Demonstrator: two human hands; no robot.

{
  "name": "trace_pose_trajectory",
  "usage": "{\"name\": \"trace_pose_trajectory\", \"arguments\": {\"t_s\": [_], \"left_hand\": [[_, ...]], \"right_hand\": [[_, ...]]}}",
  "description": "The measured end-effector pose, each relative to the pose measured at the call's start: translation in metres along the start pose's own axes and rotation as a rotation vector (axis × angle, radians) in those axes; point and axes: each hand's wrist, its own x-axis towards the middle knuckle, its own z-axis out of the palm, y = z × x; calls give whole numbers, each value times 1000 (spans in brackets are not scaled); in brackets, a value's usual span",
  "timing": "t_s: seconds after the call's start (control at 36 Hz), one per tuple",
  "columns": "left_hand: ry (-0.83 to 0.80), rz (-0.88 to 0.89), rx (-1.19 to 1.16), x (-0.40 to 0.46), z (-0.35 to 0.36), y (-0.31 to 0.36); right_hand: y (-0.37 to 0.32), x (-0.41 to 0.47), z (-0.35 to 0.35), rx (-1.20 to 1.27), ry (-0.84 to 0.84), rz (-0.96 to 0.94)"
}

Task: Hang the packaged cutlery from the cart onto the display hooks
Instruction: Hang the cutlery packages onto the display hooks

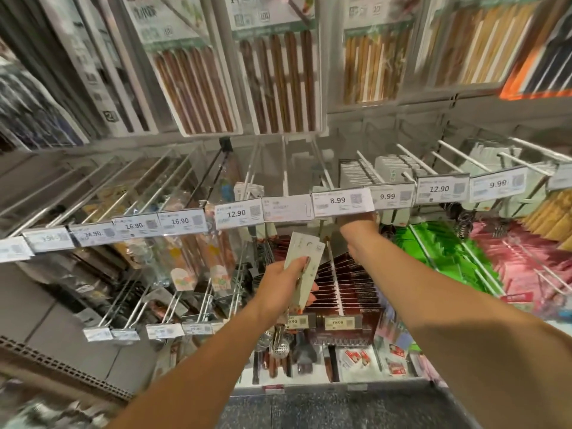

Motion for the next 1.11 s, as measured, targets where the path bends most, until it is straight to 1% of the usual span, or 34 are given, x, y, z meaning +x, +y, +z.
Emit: {"name": "trace_pose_trajectory", "arguments": {"t_s": [0.06, 0.08, 0.17, 0.19, 0.22, 0.28, 0.33, 0.36, 0.44, 0.53, 0.67, 0.75, 0.89, 1.06, 1.11], "left_hand": [[2, 12, -1, 0, 0, -1], [6, 23, -7, 0, 1, -2], [23, 44, -46, 4, 3, -6], [26, 45, -74, 5, 4, -7], [29, 54, -97, 6, 4, -8], [27, 85, -115, 7, 7, -10], [24, 125, -77, 10, 10, -14], [39, 142, -47, 11, 12, -15], [77, 180, 56, 14, 15, -18], [25, 206, 58, 12, 15, -17], [83, 271, 69, 14, 9, -14], [121, 269, 57, 13, 6, -6], [97, 232, 49, 14, 6, -1], [85, 231, 64, 12, 5, -3], [80, 225, 46, 11, 5, -2]], "right_hand": [[2, -4, -3, -113, 5, 44], [7, -4, -4, -175, 25, 24], [26, -10, -9, -241, 60, -166], [33, -14, -11, -241, 47, -184], [39, -19, -14, -210, 9, -174], [49, -32, -21, -120, -145, -138], [55, -41, -26, -83, -284, -145], [58, -43, -27, -68, -314, -162], [58, -47, -31, 5, -283, -189], [53, -48, -35, 64, -270, -182], [44, -52, -43, 30, -277, -267], [36, -51, -40, 48, -251, -285], [26, -40, -30, 100, -171, -250], [18, -33, -28, 215, -166, -247], [17, -30, -27, 225, -134, -246]]}}
